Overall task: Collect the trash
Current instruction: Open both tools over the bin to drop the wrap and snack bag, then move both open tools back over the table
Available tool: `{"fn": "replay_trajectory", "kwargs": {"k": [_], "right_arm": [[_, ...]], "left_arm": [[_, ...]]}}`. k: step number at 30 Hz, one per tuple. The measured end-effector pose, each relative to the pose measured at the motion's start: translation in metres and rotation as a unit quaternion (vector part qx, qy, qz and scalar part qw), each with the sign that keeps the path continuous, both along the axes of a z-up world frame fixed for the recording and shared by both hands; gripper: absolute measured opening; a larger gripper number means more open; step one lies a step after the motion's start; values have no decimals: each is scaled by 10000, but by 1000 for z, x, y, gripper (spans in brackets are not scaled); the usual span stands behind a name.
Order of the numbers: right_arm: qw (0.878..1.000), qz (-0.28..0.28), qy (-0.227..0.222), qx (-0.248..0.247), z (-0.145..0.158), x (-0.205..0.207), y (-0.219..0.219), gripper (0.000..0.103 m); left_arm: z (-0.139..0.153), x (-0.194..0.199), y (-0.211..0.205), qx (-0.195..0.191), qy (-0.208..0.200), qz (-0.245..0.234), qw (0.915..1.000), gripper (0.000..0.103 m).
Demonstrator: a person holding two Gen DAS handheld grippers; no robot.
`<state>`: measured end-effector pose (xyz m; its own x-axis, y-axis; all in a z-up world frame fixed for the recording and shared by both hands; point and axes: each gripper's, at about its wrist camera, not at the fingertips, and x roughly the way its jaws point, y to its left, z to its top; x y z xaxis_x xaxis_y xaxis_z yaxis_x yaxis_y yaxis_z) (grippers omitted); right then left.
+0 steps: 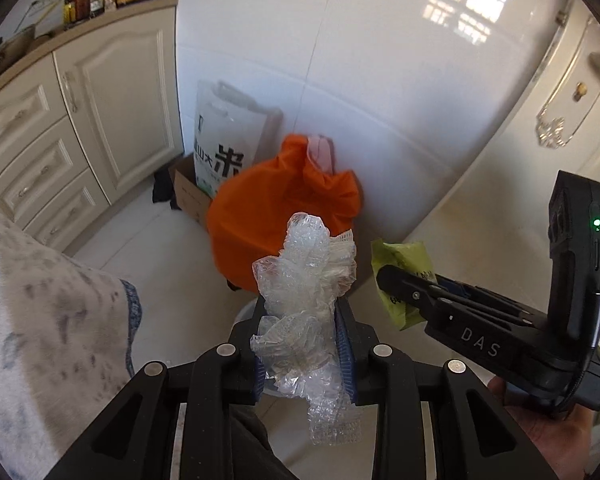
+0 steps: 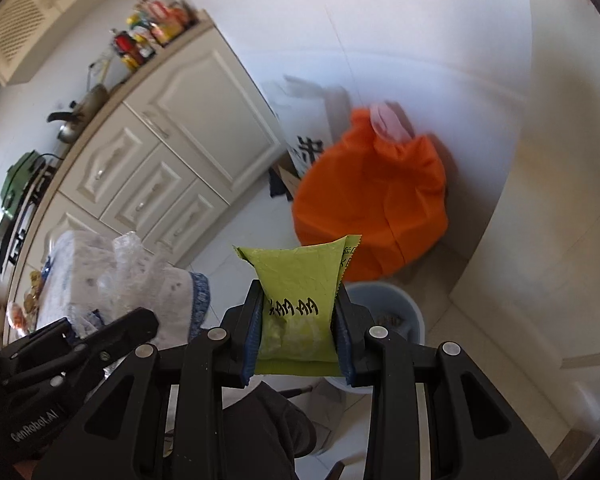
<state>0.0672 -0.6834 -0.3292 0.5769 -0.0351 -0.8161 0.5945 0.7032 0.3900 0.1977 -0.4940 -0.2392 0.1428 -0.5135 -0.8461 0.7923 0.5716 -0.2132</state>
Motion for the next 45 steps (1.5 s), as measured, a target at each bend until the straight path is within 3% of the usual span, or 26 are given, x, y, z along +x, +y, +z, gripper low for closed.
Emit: {"fn": "replay_trajectory", "kwargs": {"k": [3,4,6,7,8,10,12,14,17,20,25,32,39,45], "right_arm": [[9998,-21,128,134,-17,5,-6,32],[9997,-28,172,159,-23,6,-7,34],[9995,-65,250,202,-30,7,-9,34],[9993,-84,295,235,-34,7,-11,35],[9991,-123,326,262,-36,7,-12,36],[9988,-170,330,307,-38,4,-13,41],[9987,-220,315,326,-38,2,-13,54],[9986,-299,318,302,-36,0,-13,86],[9986,-362,338,199,-30,-2,-10,103],[9984,-421,357,101,-21,-3,-7,103],[9987,-433,245,-115,5,-4,4,103],[9989,-177,-90,-423,55,2,33,103],[9951,230,-491,-827,111,24,80,103],[9861,728,-816,-1249,157,45,133,103]], "left_arm": [[-16,8,-26,217,102,8,9997,31],[-20,5,-32,249,134,5,9996,37],[-28,8,-42,405,132,45,9991,63],[-31,5,-45,463,81,59,9989,81],[-32,1,-49,503,8,72,9987,91],[-38,-4,-56,565,-142,127,9982,95],[-37,-4,-57,616,-220,166,9977,95],[-35,-6,-57,600,-284,224,9975,96],[-30,-16,-44,545,-383,299,9973,96],[-15,-26,-31,476,-576,349,9966,102],[10,-43,-7,179,-880,429,9950,102],[53,-56,55,-340,-1104,707,9908,102],[100,-70,141,-789,-1384,1135,9807,102],[132,-81,216,-1137,-1642,1649,9659,102]]}}
